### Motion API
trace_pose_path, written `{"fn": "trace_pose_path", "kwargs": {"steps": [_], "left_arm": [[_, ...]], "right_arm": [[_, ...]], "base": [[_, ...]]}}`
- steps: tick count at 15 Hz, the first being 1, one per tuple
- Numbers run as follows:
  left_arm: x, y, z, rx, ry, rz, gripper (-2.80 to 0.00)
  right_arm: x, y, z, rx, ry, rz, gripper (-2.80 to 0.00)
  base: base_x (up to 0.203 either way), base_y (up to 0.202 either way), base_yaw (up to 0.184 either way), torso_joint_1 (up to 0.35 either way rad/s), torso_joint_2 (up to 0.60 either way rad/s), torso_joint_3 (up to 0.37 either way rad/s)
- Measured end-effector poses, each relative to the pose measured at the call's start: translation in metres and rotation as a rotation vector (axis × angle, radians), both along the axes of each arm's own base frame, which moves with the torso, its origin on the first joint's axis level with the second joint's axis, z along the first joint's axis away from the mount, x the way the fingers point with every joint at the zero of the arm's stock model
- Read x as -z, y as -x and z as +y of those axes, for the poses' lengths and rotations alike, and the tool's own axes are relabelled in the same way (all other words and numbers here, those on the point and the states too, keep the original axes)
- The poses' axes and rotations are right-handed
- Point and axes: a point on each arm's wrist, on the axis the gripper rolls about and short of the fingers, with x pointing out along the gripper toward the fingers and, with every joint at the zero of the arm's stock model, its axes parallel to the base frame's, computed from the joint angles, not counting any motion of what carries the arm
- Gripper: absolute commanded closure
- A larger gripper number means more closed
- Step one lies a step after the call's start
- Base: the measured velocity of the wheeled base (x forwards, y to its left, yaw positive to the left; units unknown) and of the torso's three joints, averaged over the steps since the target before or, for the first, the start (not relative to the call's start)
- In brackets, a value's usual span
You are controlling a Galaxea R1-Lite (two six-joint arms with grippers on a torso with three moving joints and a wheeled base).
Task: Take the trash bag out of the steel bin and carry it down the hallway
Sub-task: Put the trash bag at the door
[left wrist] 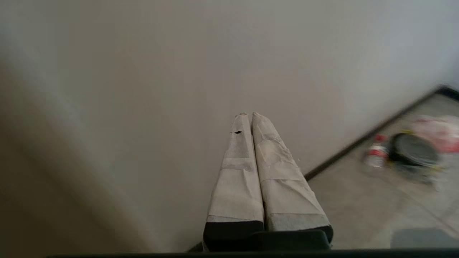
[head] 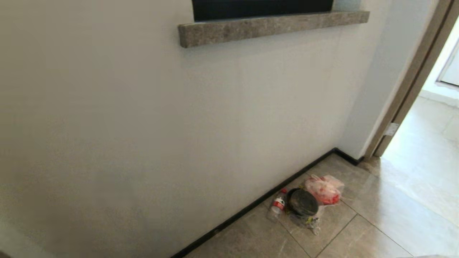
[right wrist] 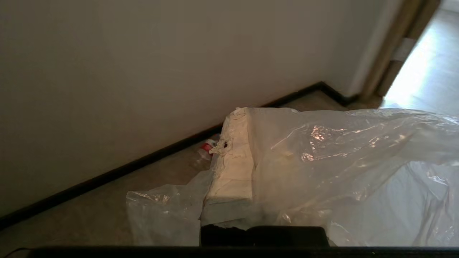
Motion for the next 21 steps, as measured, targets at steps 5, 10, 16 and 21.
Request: {"fn": "trace_pose_path", "kwargs": {"steps": [5,10,16,21], "left_arm": [[0.0000,0.0000,0.0000,0.001,0.000,0.000,0.00],[-0.0002,0.0000,0.0000,0.000,0.001,-0.002,0.00],[-0.0001,0.0000,0.0000,0.000,0.005,-0.001,0.00],[-0.0001,0.0000,0.0000,0.000,0.005,-0.001,0.00]], "right_arm": [[0.0000,0.0000,0.0000,-0.001,0.001,0.000,0.00],[0.0000,0.0000,0.0000,-0.001,0.001,0.000,0.00],[0.0001,0.0000,0.0000,-0.001,-0.001,0.000,0.00],[0.0000,0.0000,0.0000,-0.003,-0.001,0.000,0.00]], "base": [[0.002,-0.009,0.172,0.001,0.00,0.001],[0.001,-0.009,0.172,-0.002,0.00,0.004],[0.001,-0.009,0.161,0.003,0.00,-0.009],[0.000,-0.003,0.017,0.001,0.00,-0.163]]}}
